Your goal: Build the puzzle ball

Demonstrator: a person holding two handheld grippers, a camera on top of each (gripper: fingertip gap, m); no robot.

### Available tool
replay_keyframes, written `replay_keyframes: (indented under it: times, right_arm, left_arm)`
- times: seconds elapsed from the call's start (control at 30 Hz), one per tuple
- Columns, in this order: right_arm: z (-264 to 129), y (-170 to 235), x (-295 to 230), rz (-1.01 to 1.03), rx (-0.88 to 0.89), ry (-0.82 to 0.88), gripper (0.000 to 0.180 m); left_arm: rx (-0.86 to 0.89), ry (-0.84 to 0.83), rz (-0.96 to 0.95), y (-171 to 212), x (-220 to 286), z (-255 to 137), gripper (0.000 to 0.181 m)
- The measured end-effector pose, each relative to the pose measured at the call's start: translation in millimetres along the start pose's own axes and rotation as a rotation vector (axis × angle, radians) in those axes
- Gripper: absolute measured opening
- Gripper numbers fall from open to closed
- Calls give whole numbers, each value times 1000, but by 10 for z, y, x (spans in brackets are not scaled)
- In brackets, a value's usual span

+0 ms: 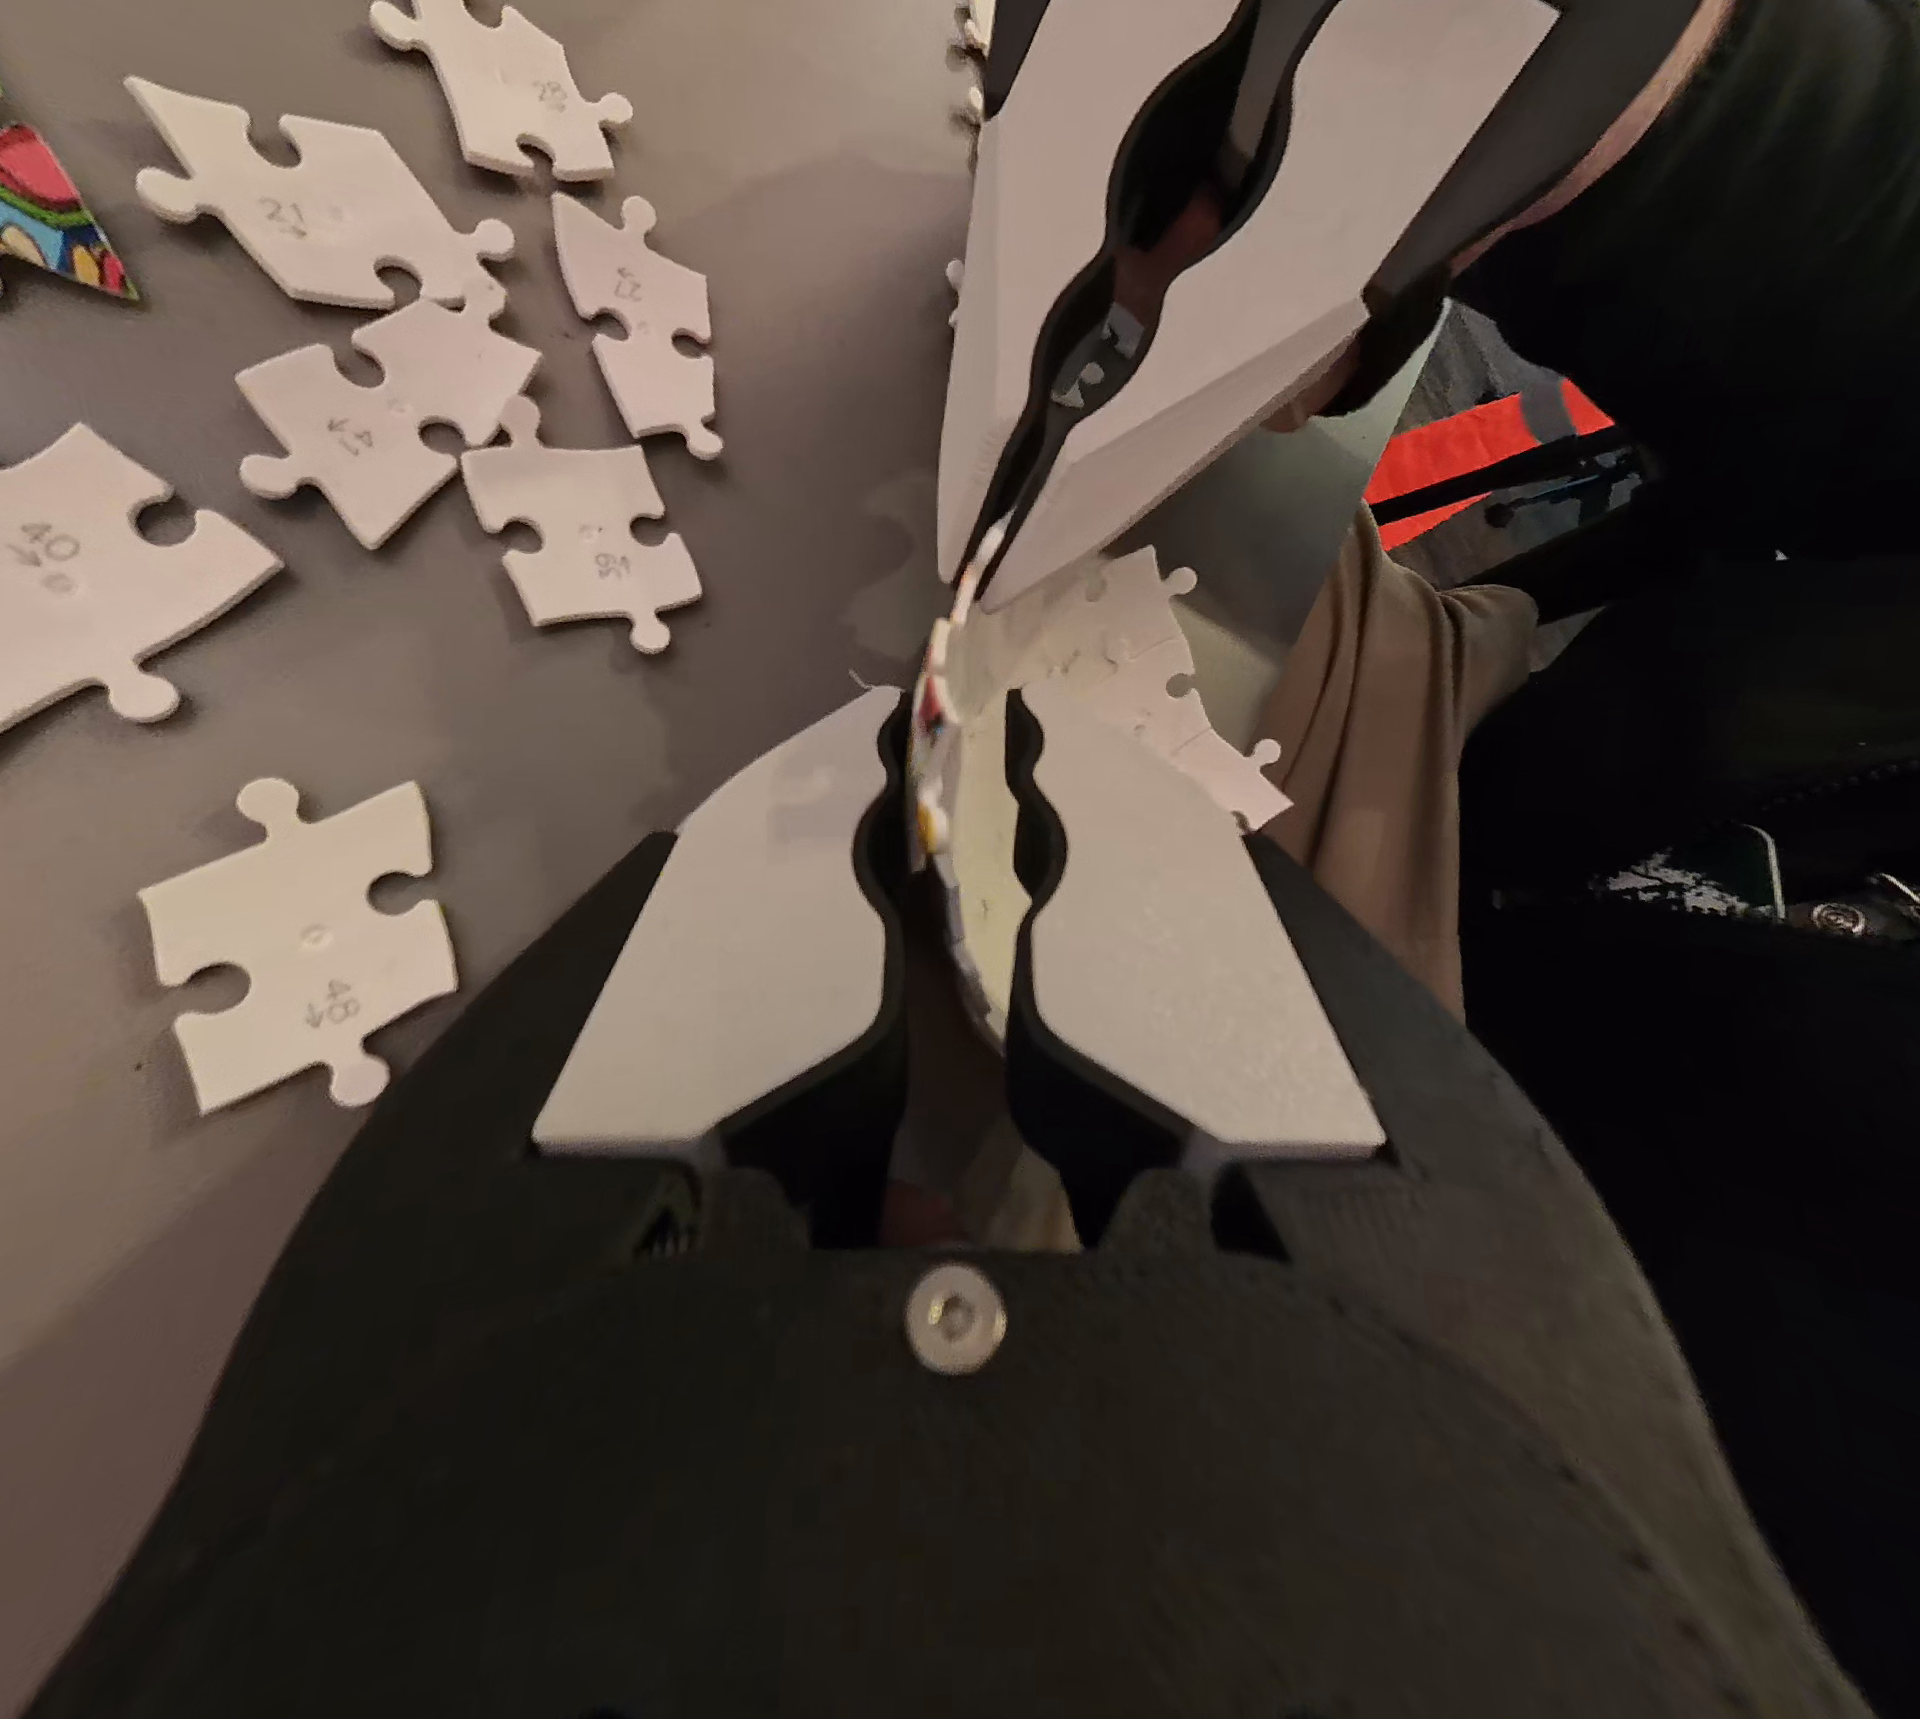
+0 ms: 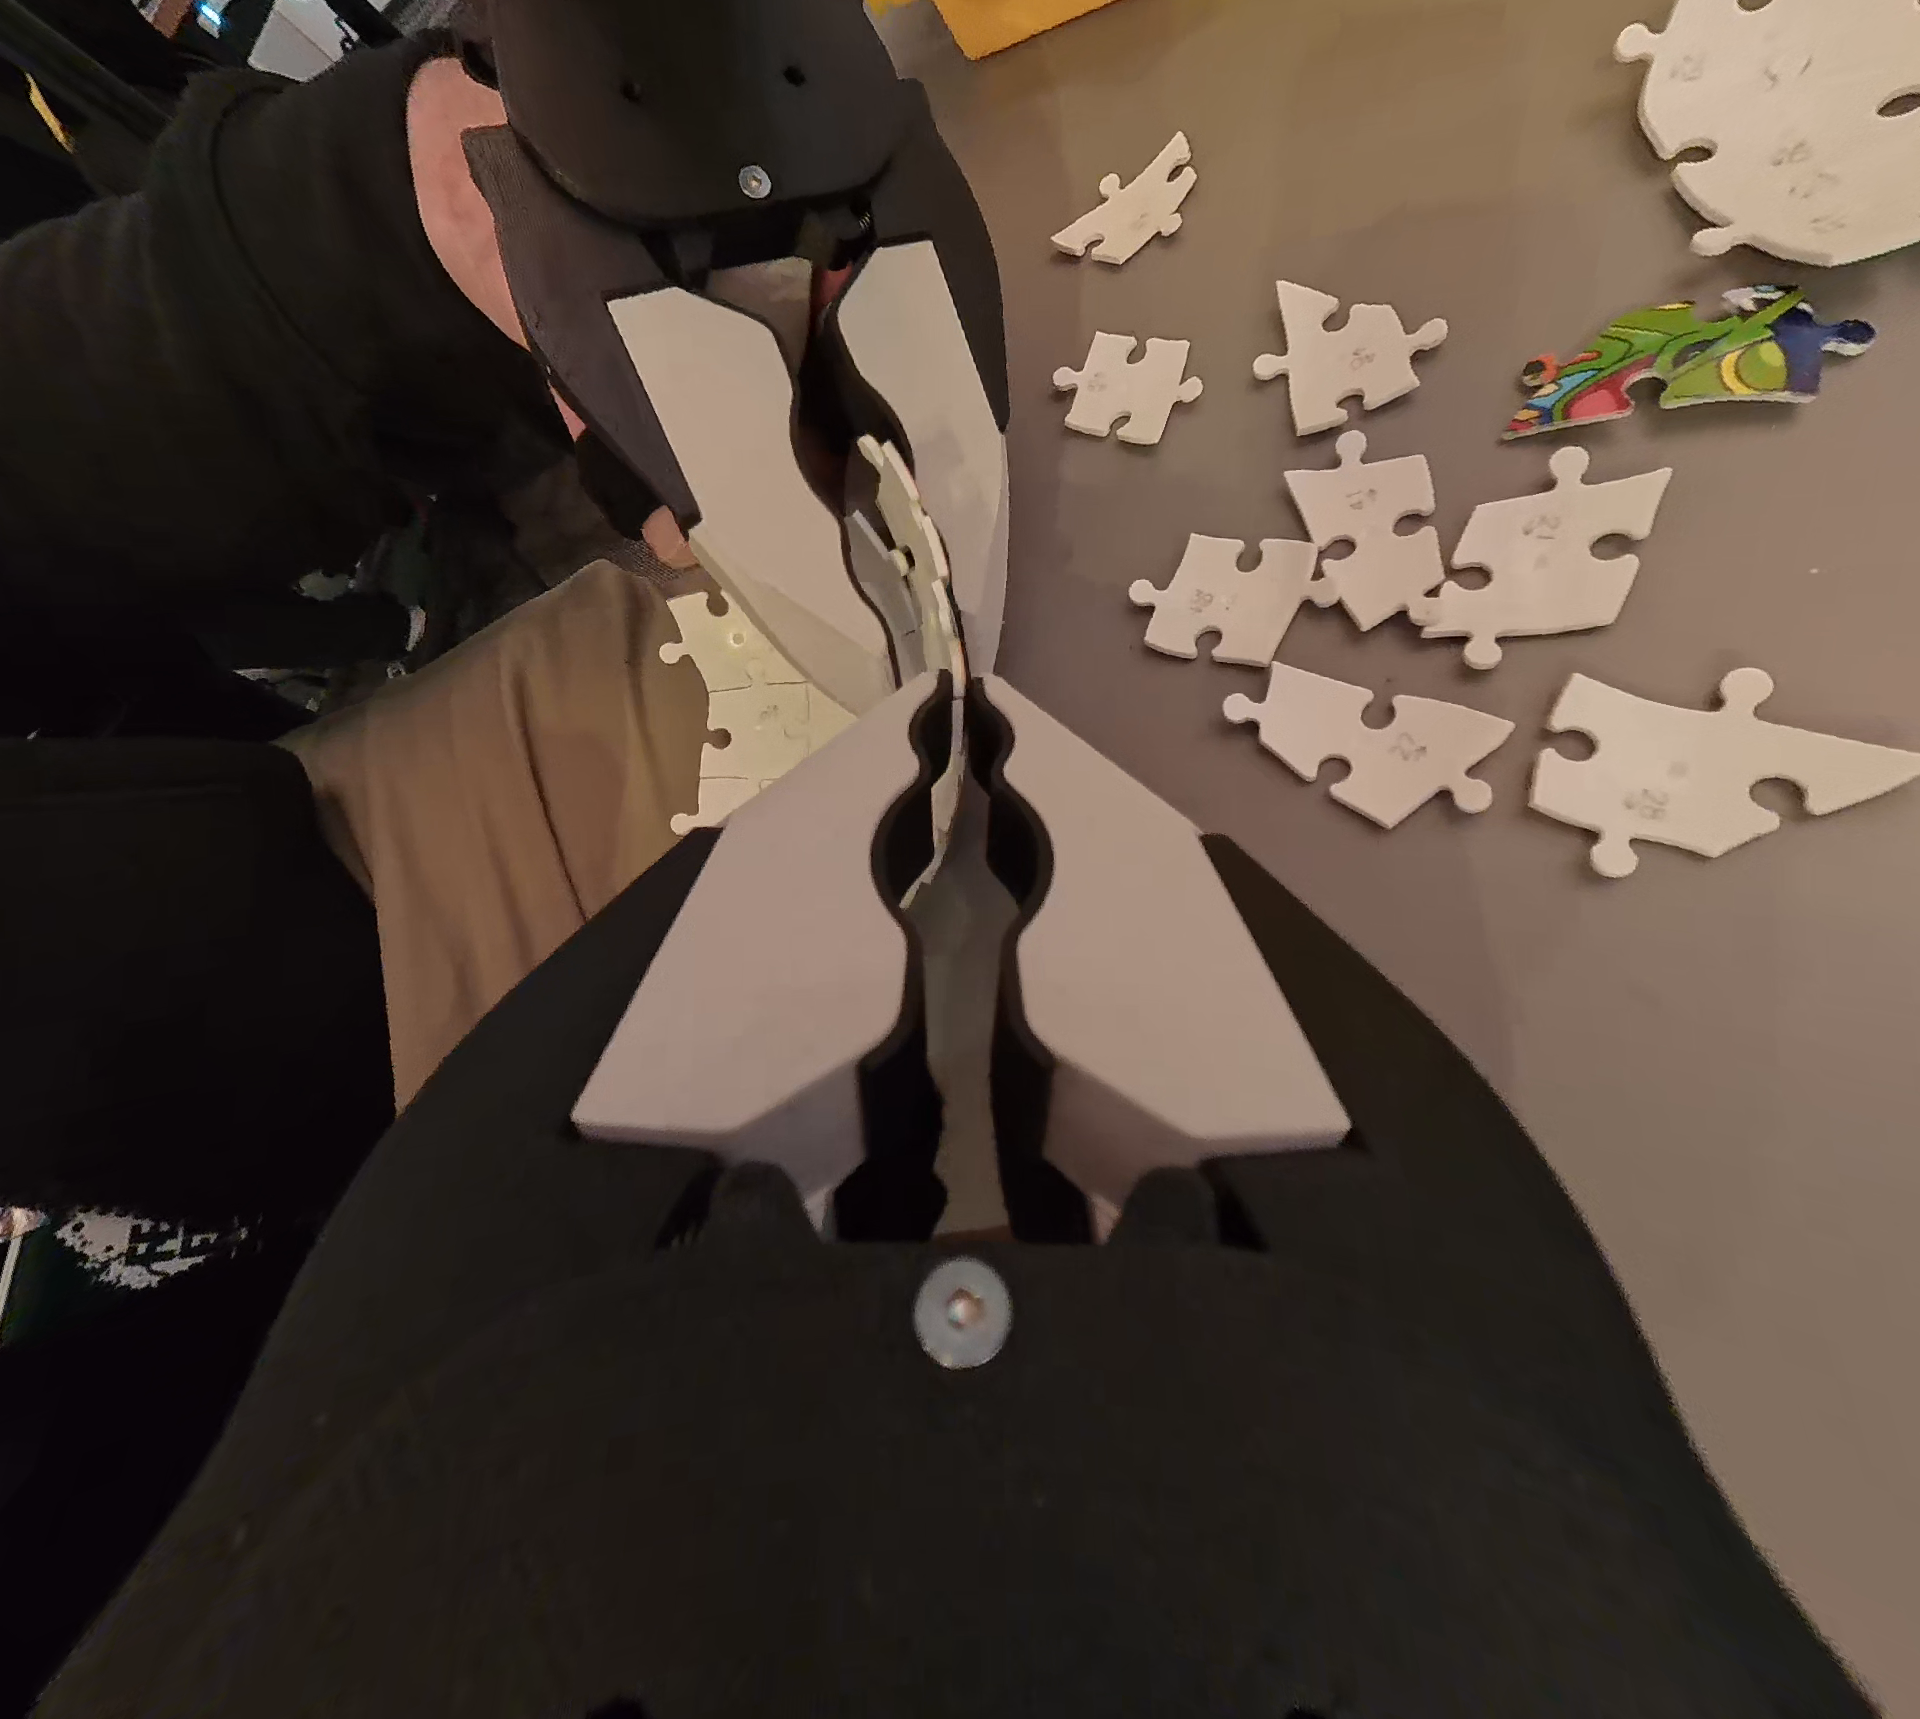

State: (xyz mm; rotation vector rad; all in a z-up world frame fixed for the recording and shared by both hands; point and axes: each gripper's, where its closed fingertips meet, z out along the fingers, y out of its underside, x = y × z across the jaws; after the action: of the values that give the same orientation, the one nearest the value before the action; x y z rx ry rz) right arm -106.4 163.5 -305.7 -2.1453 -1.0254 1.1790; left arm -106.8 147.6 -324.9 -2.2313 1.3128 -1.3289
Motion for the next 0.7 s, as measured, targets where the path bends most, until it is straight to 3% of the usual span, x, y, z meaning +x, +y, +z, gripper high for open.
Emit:
replay_keyframes:
  times: [0.43,0.5,0.57,0.7]
  right_arm:
    - [-5,-7,-6,27,9,-6,0]
    - [14,5,-9,25,3,-4,0]
    - [16,10,-3,26,1,-3,0]
    - [5,7,2,28,3,-3,0]
  left_arm:
    - [23,-5,-15,-29,-21,-40,5]
    - [7,1,-21,2,-14,-44,8]
    - [-3,3,-24,27,-4,-64,23]
    - [-25,-11,-12,89,-4,-143,26]
